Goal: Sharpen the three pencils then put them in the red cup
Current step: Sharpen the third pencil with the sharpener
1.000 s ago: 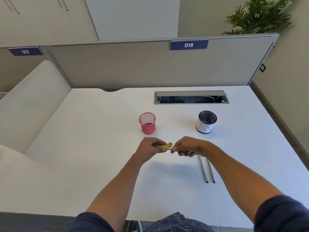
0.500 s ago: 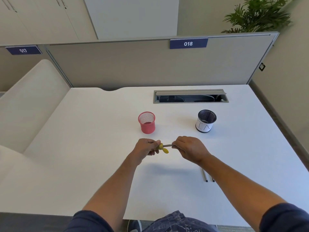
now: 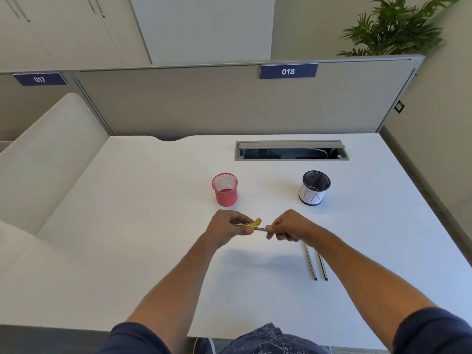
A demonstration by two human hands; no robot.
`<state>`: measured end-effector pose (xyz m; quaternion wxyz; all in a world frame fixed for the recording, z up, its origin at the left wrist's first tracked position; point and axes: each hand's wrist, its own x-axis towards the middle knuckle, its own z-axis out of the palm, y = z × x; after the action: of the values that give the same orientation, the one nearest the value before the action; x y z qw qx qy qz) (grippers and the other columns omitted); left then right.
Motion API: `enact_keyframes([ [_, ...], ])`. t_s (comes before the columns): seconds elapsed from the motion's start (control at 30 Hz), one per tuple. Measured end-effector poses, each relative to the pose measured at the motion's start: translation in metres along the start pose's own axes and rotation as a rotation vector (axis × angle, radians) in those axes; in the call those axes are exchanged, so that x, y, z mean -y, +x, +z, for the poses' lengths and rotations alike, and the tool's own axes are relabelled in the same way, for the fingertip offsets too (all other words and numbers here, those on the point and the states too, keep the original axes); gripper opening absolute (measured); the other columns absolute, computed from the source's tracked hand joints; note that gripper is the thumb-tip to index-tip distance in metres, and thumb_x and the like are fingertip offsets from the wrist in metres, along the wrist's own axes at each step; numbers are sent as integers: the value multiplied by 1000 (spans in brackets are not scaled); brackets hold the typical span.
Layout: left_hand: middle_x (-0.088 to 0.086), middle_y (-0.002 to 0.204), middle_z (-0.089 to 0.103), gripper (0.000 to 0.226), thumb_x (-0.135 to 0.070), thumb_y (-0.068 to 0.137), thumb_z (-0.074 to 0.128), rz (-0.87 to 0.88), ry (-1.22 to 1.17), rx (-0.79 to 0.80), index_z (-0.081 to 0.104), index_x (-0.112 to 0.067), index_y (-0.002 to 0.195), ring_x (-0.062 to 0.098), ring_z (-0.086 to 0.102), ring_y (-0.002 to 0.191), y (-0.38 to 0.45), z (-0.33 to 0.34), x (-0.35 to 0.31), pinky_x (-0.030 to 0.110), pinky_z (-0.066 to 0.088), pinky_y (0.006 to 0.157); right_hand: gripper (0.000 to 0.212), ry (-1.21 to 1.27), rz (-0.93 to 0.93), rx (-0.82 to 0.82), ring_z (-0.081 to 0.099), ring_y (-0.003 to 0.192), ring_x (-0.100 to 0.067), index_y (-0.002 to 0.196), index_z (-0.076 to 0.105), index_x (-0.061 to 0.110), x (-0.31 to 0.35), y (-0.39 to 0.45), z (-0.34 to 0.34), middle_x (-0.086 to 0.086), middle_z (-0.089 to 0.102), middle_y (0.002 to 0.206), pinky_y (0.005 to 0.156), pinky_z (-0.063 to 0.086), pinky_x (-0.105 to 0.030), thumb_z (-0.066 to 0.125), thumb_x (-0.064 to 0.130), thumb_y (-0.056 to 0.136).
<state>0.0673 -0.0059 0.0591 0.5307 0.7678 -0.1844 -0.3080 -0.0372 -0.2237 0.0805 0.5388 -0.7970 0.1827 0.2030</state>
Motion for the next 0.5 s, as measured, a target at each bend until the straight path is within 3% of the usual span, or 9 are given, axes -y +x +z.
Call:
enact_keyframes([
  [0.1,1,85,79,28,-7,69,91,27,60,18,83,-14,94,9,70,77,1,6,0,28,57,81,37,-2,120,149,26,49,-13,96,79,8,-3,-3,-5,-3,50,62,48,17,-23,63,41,97],
  [0.27,7,88,78,21,-11,76,88,0,-2,-5,82,-11,96,5,67,73,0,5,-1,16,52,70,20,-29,-88,25,47,55,-12,96,71,10,-7,-3,-2,-8,73,74,52,35,-25,78,25,85],
  [0.33,6,83,77,14,-16,82,84,-20,-13,-4,82,-11,95,6,63,67,-2,2,-2,15,47,62,11,-183,-206,-104,53,61,-6,91,73,21,-9,-1,1,1,74,78,61,43,-27,79,27,84],
  [0.4,7,79,75,15,-24,89,78,-56,-55,-1,82,-10,92,11,59,64,-1,0,-1,20,46,63,6,-380,-307,-334,54,68,-3,90,76,32,-14,1,7,10,68,82,66,45,-26,78,36,85],
  [0.5,11,76,72,30,-34,95,71,-114,-129,-14,81,-6,91,16,50,58,2,0,1,26,45,64,11,-615,-581,-596,60,74,-8,95,76,31,-25,7,15,12,65,84,61,47,-26,77,38,87],
])
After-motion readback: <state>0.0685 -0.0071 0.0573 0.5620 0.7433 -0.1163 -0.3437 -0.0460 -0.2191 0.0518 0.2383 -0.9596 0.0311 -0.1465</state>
